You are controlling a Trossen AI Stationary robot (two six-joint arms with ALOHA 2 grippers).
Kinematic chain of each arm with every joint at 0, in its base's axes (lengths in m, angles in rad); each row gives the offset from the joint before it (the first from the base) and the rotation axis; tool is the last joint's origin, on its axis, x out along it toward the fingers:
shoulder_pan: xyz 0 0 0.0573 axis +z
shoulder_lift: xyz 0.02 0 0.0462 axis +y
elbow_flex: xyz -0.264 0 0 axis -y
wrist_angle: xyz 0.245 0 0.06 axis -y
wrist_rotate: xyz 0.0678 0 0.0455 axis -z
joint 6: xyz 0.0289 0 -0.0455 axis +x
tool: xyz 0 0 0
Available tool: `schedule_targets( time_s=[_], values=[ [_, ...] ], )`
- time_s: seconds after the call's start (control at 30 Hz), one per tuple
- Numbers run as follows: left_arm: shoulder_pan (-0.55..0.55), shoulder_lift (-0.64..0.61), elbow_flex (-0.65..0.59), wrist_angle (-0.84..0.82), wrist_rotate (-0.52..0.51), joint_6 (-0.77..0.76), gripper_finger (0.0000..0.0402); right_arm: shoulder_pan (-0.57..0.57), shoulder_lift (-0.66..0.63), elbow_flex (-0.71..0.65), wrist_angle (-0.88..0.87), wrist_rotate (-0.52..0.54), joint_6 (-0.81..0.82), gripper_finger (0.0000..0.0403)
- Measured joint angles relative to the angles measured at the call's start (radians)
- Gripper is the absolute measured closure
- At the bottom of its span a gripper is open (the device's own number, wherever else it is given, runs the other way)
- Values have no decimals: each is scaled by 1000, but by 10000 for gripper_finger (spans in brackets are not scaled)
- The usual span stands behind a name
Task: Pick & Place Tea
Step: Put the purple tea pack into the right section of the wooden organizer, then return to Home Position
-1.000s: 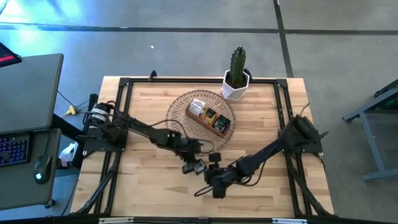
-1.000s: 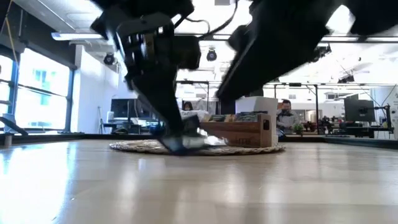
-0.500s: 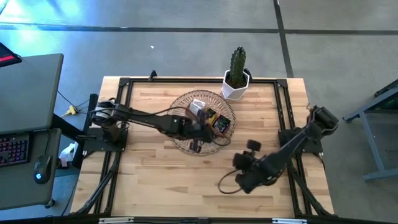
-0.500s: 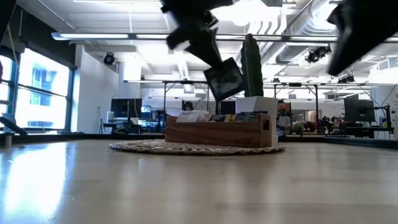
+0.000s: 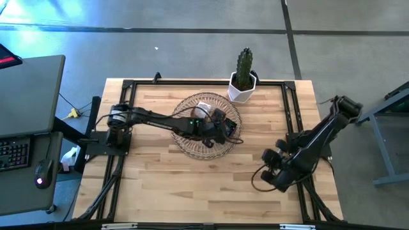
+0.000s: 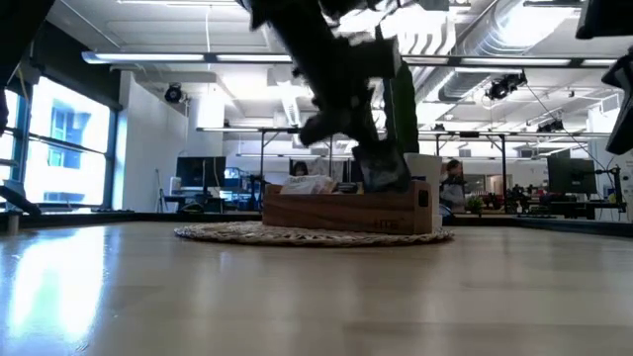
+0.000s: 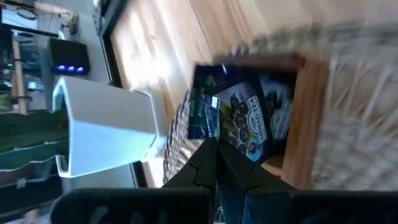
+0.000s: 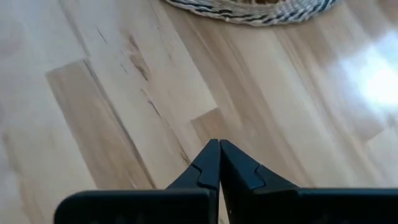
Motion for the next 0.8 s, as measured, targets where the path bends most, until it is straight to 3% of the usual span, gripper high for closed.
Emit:
schedule_targets(
  time_s=[0.1, 0.3, 0.57, 0.8],
  values=[
    [0, 29, -2, 4, -41, 59, 401, 2, -79, -71, 79, 2, -4, 399],
    [0, 26, -1, 5, -21, 72, 401, 3, -182, -171, 226, 25, -90, 399],
    [0, 26, -1, 5, 67, 150, 398, 3, -210, -194, 314, 61, -174, 397],
    [0, 26, -1, 8, 68, 121, 346, 3, -210, -194, 388, 72, -261, 400]
  ],
)
